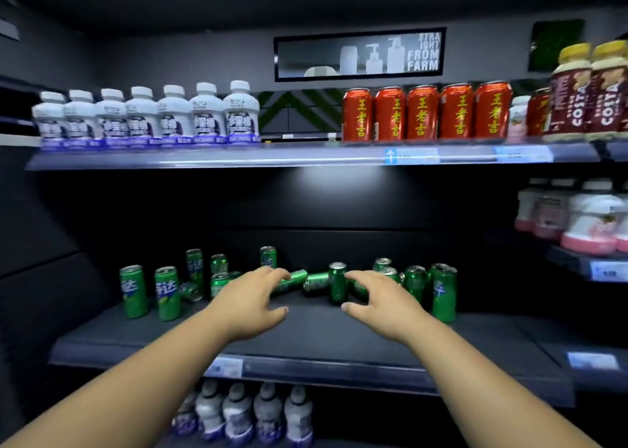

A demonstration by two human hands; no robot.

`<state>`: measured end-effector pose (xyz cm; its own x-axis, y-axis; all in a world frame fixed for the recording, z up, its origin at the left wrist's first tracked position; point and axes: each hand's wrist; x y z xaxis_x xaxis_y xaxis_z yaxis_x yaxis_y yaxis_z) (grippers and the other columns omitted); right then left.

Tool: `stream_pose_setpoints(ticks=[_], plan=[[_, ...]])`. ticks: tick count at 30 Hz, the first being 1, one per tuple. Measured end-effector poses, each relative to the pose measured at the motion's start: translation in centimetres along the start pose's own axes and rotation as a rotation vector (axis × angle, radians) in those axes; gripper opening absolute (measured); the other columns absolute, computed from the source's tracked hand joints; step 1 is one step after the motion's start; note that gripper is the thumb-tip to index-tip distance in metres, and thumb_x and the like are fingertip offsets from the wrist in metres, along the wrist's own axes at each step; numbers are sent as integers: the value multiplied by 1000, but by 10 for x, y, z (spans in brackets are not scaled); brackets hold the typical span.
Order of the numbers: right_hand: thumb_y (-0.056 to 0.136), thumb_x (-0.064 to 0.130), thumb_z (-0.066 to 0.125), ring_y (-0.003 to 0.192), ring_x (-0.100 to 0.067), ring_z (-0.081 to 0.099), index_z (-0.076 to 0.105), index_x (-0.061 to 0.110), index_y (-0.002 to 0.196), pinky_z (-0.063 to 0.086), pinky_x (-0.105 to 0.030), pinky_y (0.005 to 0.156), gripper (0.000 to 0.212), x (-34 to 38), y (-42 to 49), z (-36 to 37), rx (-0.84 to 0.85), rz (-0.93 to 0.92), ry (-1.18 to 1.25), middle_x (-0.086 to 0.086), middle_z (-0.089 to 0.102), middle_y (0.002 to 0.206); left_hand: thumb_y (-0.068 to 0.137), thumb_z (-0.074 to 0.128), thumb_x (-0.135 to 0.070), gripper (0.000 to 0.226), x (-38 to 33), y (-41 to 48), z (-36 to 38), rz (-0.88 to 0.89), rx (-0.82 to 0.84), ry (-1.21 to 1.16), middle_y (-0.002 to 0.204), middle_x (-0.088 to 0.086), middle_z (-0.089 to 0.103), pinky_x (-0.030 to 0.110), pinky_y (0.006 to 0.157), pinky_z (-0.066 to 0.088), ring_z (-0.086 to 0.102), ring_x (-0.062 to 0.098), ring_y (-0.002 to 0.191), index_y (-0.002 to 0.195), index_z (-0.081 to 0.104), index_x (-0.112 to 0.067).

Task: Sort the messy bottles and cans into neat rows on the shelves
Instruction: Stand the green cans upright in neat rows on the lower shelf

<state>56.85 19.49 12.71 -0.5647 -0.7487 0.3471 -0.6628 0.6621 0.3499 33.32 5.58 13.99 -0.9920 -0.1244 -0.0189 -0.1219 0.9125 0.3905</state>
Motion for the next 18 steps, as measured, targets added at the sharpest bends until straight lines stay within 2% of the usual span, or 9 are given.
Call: stream_pose_setpoints(ticks=[6,10,18], plan=[[88,57,60,139,-14,42,44,34,146,39,-35,111,64,76,-17,59,113,-25,13,9,43,153,87,57,-56,62,57,-87,12,-121,109,-3,141,-9,48,34,96,47,53,15,124,142,39,-35],[91,52,60,143,-16,36,41,32,149,37,-34,112,64,113,-30,84,186,-51,18,7,39,156,87,59,-54,57,80,-127,11,-171,141,-33,139,-10,51,34,94,48,55,13,119,138,42,-36],[92,51,59,144,-14,35,39,35,149,38,-36,112,63,149,-23,116,237,-85,34,10,38,157,87,59,-53,52,111,-153,18,-208,137,-73,134,-13,52,33,91,49,57,10,115,134,44,-36]])
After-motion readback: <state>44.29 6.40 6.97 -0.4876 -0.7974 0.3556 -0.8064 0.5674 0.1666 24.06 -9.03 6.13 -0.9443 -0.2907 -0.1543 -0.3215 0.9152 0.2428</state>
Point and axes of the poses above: each hand's wrist, its own y-axis towards the middle knuckle, its own z-axis out of the palm, x = y × z
